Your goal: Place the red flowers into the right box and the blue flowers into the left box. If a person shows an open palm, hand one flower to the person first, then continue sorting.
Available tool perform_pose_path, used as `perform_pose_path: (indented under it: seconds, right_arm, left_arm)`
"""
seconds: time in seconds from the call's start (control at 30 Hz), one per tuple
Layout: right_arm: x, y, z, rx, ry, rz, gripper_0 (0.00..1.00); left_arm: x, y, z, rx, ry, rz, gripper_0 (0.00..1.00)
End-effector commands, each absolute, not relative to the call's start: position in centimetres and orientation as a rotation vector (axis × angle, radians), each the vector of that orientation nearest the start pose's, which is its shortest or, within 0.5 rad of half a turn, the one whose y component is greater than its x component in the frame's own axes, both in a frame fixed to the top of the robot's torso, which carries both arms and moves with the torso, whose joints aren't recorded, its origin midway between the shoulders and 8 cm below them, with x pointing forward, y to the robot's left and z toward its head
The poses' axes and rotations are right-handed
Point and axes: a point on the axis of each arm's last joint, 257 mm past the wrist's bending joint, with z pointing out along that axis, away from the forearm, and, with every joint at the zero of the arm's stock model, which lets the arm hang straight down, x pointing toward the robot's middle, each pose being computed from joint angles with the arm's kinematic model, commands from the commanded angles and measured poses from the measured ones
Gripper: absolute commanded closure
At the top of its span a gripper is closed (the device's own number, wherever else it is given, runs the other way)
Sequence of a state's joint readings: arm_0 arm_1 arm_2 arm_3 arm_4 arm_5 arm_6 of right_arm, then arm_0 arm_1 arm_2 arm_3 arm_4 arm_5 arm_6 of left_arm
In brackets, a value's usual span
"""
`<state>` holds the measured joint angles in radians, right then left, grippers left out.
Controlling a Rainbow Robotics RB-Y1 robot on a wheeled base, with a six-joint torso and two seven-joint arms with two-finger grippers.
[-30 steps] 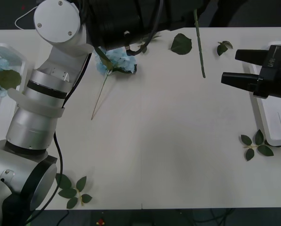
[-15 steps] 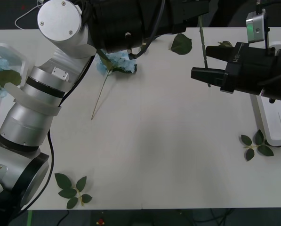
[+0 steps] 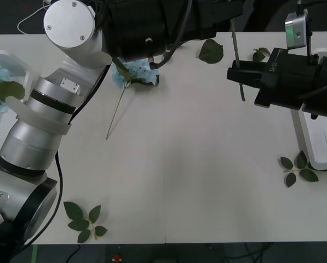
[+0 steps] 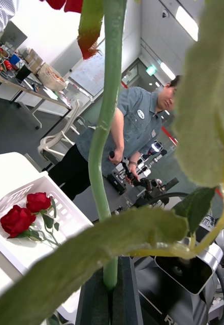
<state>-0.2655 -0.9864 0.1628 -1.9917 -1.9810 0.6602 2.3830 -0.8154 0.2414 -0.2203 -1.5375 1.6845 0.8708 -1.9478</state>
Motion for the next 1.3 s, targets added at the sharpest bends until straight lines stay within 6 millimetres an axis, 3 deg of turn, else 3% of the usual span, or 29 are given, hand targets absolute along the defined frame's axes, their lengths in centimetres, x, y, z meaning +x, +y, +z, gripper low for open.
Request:
perform_pose_path:
  seconds: [0.03, 0.27, 0.3, 0.37, 0.4, 0.43, 1.0, 1.2, 1.3]
  right_arm:
    - [43.8, -9.8, -0.6, -0.884, 1.458, 0.808, 1.0]
    - [43.8, -9.8, -0.5, -0.876, 1.455, 0.815, 1.0]
    - [43.8, -9.8, -0.4, -0.875, 1.453, 0.816, 1.0]
    - [43.8, -9.8, -0.4, -0.874, 1.453, 0.817, 1.0]
    - [43.8, -9.8, -0.4, -0.873, 1.454, 0.819, 1.0]
    - [43.8, -9.8, -0.3, -0.872, 1.453, 0.818, 1.0]
    - [43.9, -10.0, -0.1, -0.859, 1.455, 0.82, 1.0]
    - [44.8, -13.2, -0.4, -0.815, 1.507, 0.765, 1.0]
    - [45.4, -16.0, -0.9, -0.784, 1.551, 0.71, 1.0]
  left_arm:
    - [46.0, -12.2, 9.9, 0.731, 1.451, -1.479, 1.0]
    - [46.0, -12.2, 9.9, 0.731, 1.451, -1.479, 1.0]
    - [46.0, -12.2, 9.9, 0.731, 1.451, -1.479, 0.91]
    - [46.0, -12.2, 9.9, 0.731, 1.451, -1.479, 0.15]
    - [46.0, -12.2, 9.9, 0.731, 1.451, -1.479, 0.03]
    - [46.0, -12.2, 9.9, 0.731, 1.451, -1.479, 0.0]
    - [46.0, -12.2, 9.9, 0.731, 1.451, -1.479, 0.0]
    - [46.0, -12.2, 9.9, 0.731, 1.451, -1.479, 0.0]
    - [46.0, -12.2, 9.9, 0.731, 1.451, -1.479, 0.0]
